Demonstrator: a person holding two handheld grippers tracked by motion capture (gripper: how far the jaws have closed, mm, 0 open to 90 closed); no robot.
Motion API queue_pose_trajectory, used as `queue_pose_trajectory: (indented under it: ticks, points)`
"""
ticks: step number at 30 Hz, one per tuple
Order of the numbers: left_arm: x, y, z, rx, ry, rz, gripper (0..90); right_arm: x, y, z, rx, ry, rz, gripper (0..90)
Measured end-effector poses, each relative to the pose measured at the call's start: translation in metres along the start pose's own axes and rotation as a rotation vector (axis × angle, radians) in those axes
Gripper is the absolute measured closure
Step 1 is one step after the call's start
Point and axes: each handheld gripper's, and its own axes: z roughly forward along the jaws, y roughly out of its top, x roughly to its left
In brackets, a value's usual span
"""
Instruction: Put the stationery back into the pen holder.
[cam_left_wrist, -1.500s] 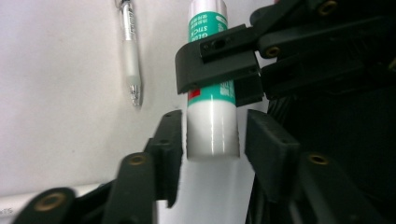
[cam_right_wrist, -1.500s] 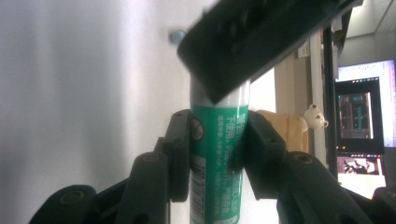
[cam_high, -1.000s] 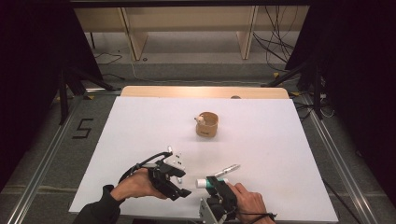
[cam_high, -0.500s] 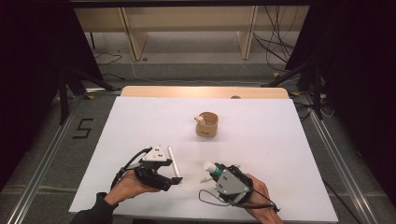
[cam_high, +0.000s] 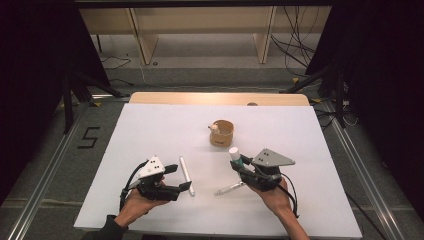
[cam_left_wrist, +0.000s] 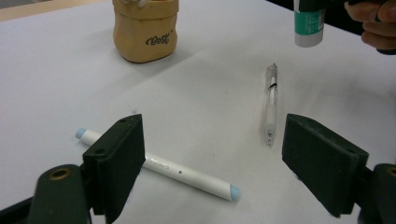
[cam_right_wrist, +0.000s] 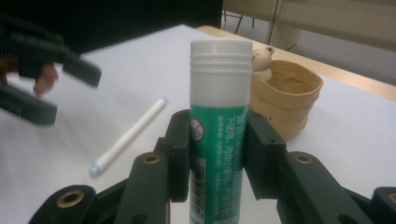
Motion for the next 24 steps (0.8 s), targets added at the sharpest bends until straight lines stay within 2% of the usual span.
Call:
queue_pose_trajectory:
  ticks: [6, 10, 13, 20, 24]
  points:
    - [0.002, -0.006, -0.002, -0.016, 0.019, -0.018, 19.1, -0.025, 0.005, 0.009, -0.059, 0.046, 0.183, 65.8]
    - [0.003, -0.007, -0.006, -0.038, 0.037, -0.031, 19.0, -0.037, 0.008, 0.017, -0.087, 0.044, 0.263, 65.8]
    - [0.005, -0.009, -0.008, -0.048, 0.039, -0.046, 18.6, -0.044, 0.012, 0.023, -0.100, 0.025, 0.275, 65.8]
    - [0.003, -0.012, -0.007, -0.043, 0.040, -0.038, 17.8, -0.057, 0.028, 0.038, -0.119, 0.009, 0.302, 65.8]
    - [0.002, -0.013, -0.007, -0.038, 0.040, -0.029, 17.4, -0.063, 0.036, 0.048, -0.109, -0.015, 0.294, 65.8]
